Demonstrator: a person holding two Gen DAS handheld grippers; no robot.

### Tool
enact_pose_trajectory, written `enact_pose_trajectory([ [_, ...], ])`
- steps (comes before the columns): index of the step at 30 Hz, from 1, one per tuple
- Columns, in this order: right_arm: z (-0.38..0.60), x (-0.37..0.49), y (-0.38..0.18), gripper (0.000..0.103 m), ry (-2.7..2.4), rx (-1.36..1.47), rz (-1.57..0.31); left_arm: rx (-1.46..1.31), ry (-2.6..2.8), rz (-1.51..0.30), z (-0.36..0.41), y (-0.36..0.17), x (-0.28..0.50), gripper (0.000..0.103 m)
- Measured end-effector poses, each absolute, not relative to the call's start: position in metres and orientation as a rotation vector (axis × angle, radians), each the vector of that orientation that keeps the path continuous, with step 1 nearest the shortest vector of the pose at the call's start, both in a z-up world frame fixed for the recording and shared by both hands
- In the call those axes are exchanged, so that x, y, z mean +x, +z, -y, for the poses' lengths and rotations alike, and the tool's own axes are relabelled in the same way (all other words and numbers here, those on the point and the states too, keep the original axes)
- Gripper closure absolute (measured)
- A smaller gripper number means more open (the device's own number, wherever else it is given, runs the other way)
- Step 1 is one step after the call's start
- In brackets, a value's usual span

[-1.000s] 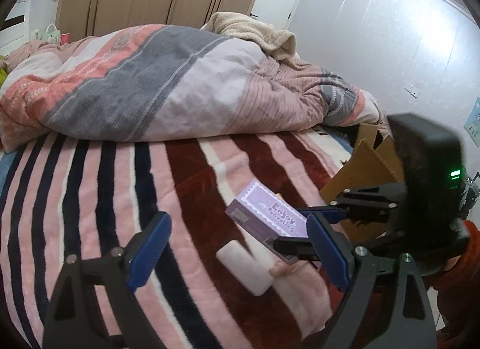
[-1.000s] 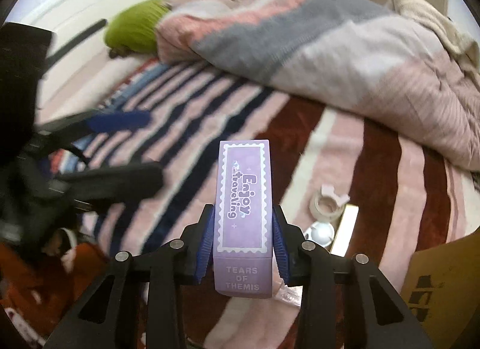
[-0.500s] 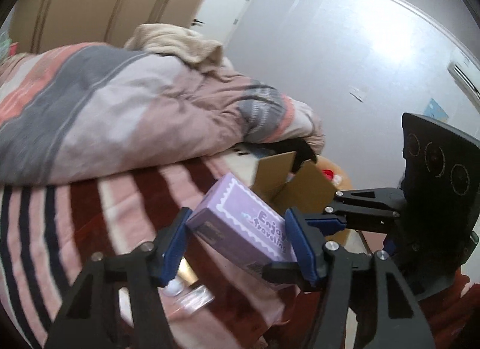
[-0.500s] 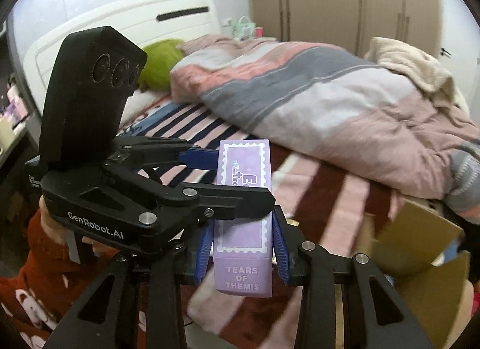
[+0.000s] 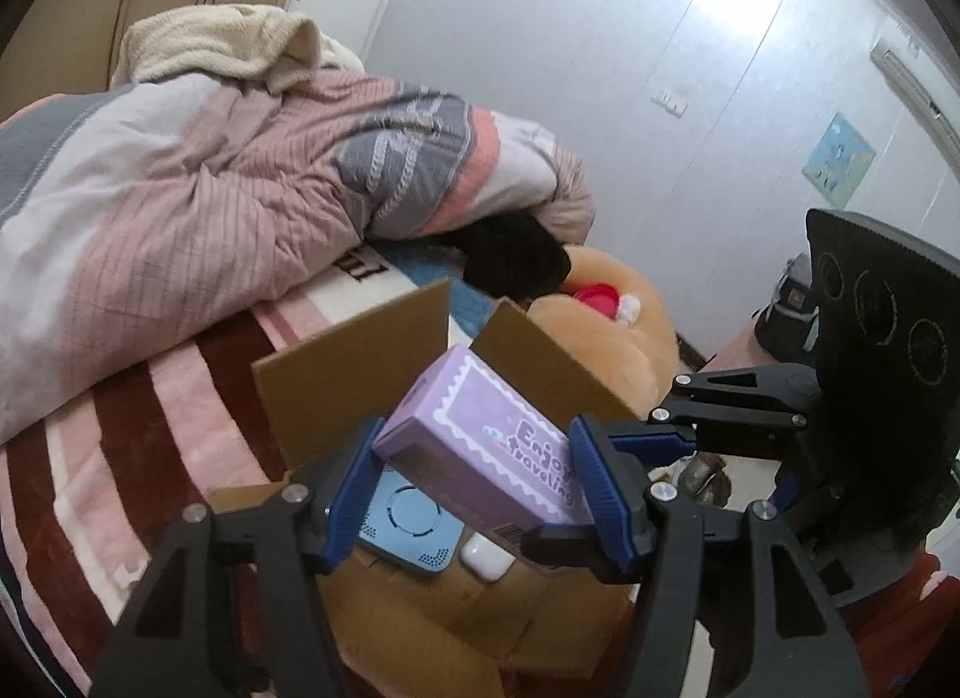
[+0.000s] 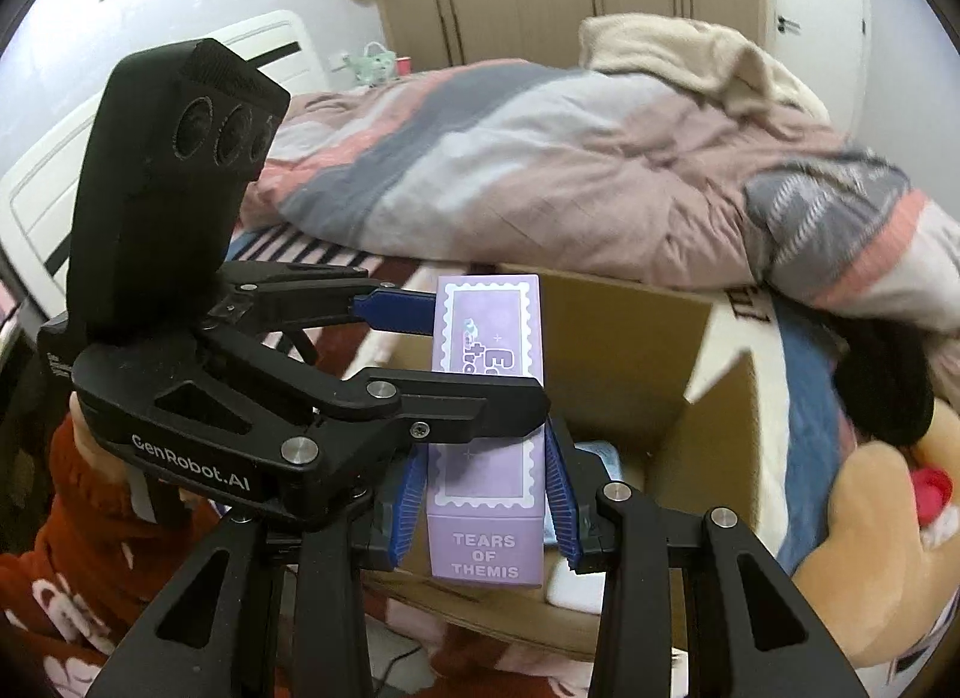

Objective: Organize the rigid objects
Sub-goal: 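Carry the purple box into the cardboard box and release it, then grasp the white rectangular box with the right gripper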

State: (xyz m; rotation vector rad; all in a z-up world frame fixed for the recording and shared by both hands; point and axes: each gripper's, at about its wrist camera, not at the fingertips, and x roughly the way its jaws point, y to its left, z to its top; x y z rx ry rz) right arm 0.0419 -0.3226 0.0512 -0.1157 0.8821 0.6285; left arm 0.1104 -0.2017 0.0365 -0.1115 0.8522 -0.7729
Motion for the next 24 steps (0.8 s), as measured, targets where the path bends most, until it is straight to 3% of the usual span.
enact_pose_trajectory([
  [4,0.326,0.050,0.037,0.068,0.649,-0.103,-0.905,-0.080,-0.731,-0.882,0.202,0.028,0.113,0.040],
  [6,0.320,0.056,0.028,0.067,0.653,-0.122,-0.926,-0.070,-0.703,-0.875,0.196,0.028,0.112,0.026],
  [7,0.317,0.057,0.024,0.063,0.652,-0.128,-0.937,-0.066,-0.691,-0.870,0.193,0.029,0.111,0.024],
  [17,0.299,0.052,0.029,0.060,0.654,-0.144,-0.922,-0.085,-0.605,-0.791,0.132,0.053,0.089,0.023],
  [24,0.233,0.028,0.049,0.060,0.768,-0.174,-0.875,-0.098,-0.481,-0.724,0.054,0.063,0.053,0.019],
])
